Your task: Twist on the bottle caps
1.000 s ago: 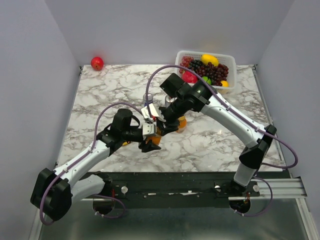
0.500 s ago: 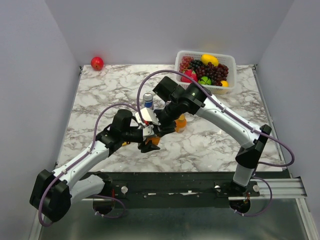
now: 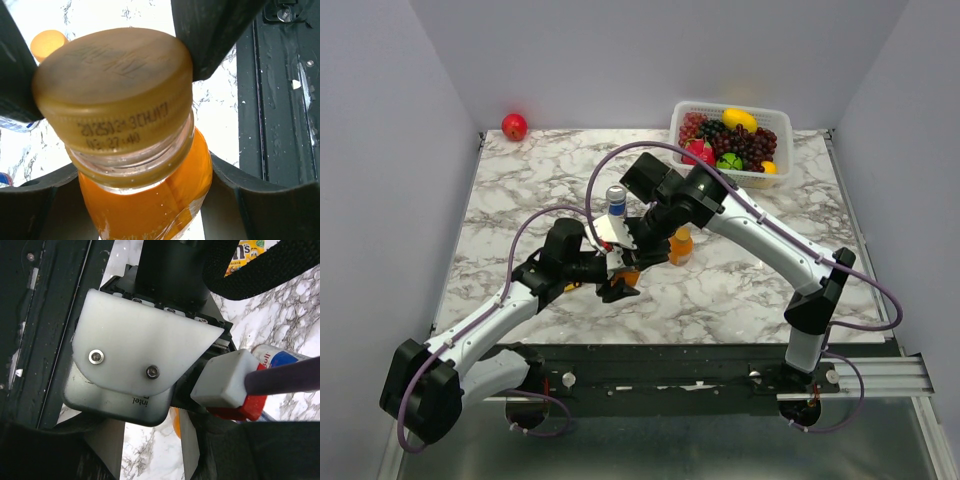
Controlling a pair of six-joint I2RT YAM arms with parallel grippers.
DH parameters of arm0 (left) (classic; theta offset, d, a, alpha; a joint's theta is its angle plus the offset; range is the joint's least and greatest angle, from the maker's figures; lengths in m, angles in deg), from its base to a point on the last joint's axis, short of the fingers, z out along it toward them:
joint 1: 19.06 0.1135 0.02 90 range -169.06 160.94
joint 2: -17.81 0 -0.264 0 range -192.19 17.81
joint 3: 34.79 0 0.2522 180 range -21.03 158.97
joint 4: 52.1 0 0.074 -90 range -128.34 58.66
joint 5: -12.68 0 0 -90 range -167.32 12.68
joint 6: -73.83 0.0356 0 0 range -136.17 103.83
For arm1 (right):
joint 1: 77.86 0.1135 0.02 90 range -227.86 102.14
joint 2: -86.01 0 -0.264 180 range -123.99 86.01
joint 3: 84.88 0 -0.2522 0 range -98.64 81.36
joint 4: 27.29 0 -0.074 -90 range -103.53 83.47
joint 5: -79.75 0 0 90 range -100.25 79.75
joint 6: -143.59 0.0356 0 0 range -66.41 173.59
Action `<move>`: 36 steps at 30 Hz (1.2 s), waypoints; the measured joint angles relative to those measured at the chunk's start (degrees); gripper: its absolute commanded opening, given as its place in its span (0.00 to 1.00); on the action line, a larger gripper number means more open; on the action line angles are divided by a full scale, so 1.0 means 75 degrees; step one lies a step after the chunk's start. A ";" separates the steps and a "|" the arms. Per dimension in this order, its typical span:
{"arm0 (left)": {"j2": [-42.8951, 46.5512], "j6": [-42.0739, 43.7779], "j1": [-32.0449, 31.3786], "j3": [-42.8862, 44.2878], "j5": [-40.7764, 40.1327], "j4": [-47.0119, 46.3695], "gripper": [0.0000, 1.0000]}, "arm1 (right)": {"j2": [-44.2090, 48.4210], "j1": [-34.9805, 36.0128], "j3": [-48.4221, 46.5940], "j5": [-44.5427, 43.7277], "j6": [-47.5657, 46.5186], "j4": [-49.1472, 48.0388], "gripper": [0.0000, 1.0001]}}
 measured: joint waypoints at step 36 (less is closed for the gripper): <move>0.0382 -0.1131 -0.0023 -0.1005 -0.0029 -0.1897 0.00 | 0.0064 0.0204 0.0003 -0.0230 0.0906 -0.0105 1.00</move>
